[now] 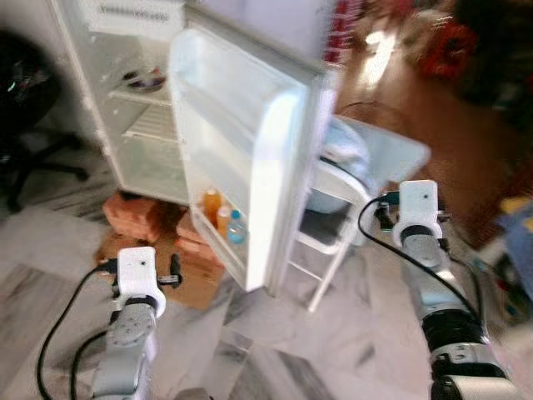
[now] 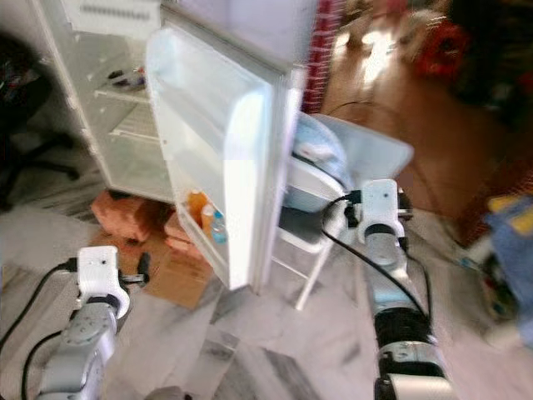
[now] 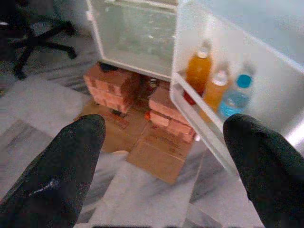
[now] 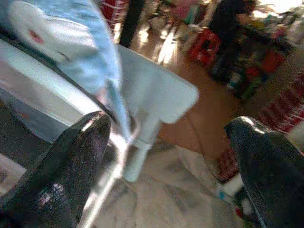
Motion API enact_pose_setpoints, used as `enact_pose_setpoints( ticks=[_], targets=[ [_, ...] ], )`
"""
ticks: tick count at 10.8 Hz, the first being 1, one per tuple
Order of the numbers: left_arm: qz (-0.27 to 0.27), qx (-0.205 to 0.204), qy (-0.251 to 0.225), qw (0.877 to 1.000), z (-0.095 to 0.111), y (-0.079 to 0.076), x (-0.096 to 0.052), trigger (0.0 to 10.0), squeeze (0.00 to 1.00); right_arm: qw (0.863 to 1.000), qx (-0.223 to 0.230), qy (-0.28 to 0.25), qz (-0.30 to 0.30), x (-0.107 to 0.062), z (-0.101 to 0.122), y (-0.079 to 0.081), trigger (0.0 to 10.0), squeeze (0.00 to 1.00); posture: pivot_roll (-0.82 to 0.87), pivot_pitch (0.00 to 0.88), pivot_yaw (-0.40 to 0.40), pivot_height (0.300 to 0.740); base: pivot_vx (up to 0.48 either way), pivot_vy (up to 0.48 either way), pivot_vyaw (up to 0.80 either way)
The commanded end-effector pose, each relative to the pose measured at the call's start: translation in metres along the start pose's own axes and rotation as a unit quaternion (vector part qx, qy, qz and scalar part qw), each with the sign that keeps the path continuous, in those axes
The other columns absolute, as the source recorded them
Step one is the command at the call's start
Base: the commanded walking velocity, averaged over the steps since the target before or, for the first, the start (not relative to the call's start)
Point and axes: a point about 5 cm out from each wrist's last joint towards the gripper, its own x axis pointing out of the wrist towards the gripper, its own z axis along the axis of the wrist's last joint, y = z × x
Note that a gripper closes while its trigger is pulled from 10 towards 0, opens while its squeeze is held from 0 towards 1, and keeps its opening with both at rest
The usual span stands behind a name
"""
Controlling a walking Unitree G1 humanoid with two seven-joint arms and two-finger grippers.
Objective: Restocking fridge
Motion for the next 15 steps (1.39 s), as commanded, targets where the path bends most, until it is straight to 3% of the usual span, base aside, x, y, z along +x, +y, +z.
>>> enact_pose_setpoints(
  ticks=[1,4,6,7,8,9,10,11,12,13,15],
  targets=[
    [-0.015,0.001,-0.012,1.0,0.004,-0.005,-0.001,10.0,0.0,1.0,0.007,-0.01,-0.009,0.004,0.007,-0.003,10.0,0.0,0.14,0.0,-0.037,0.74,0.0,0.0,0.0],
    [-0.008,0.001,-0.014,1.0,0.005,-0.005,-0.001,10.0,0.0,1.0,0.013,-0.016,0.01,0.017,0.025,0.013,10.0,0.0,0.14,0.0,-0.038,0.74,0.271,0.0,0.0],
    [-0.01,-0.003,-0.008,1.0,0.003,-0.007,-0.002,10.0,0.0,0.998,0.035,-0.032,0.042,0.025,0.05,0.043,10.0,0.0,0.15,0.0,-0.037,0.74,0.0,0.0,0.0],
    [-0.001,-0.001,0.01,1.0,0.0,-0.006,0.0,10.0,0.0,0.994,0.061,-0.036,0.086,0.025,0.069,0.074,10.0,0.0,0.16,0.0,-0.042,0.74,0.0,0.0,0.0],
    [0.006,0.002,0.031,1.0,-0.005,-0.005,-0.001,10.0,0.0,0.99,0.074,-0.041,0.11,0.022,0.079,0.09,10.0,0.0,0.17,0.0,-0.044,0.74,0.0,0.0,0.0],
    [0.007,0.003,0.07,0.998,-0.015,-0.003,-0.003,10.0,0.0,0.974,0.106,-0.068,0.189,0.007,0.104,0.133,10.0,0.0,0.19,0.0,-0.052,0.74,0.0,0.0,0.0],
    [0.003,0.006,0.077,0.997,-0.018,-0.004,-0.005,10.0,0.0,0.945,0.148,-0.085,0.278,-0.01,0.121,0.164,10.0,0.0,0.2,0.0,-0.062,0.74,0.0,0.0,0.0],
    [0.003,0.004,0.074,0.997,-0.018,-0.004,-0.006,10.0,0.0,0.833,0.255,-0.09,0.483,-0.053,0.144,0.199,10.0,0.0,0.22,0.0,-0.076,0.74,0.0,0.0,0.0],
    [0.003,0.003,0.076,0.997,-0.019,-0.003,-0.006,10.0,0.0,0.643,0.3,-0.125,0.693,-0.108,0.161,0.189,10.0,0.0,0.22,0.0,-0.085,0.74,0.0,0.0,0.0],
    [0.003,0.001,0.079,0.997,-0.02,-0.003,-0.006,10.0,0.0,0.597,0.27,-0.133,0.744,-0.126,0.153,0.176,10.0,0.0,0.22,0.0,-0.086,0.74,0.0,0.0,0.0],
    [-0.006,0.004,0.085,0.996,-0.021,-0.006,-0.005,10.0,0.0,0.768,0.154,-0.061,0.619,-0.072,0.083,0.167,10.0,0.0,0.2,0.0,-0.073,0.74,0.0,0.0,0.0]
  ],
)
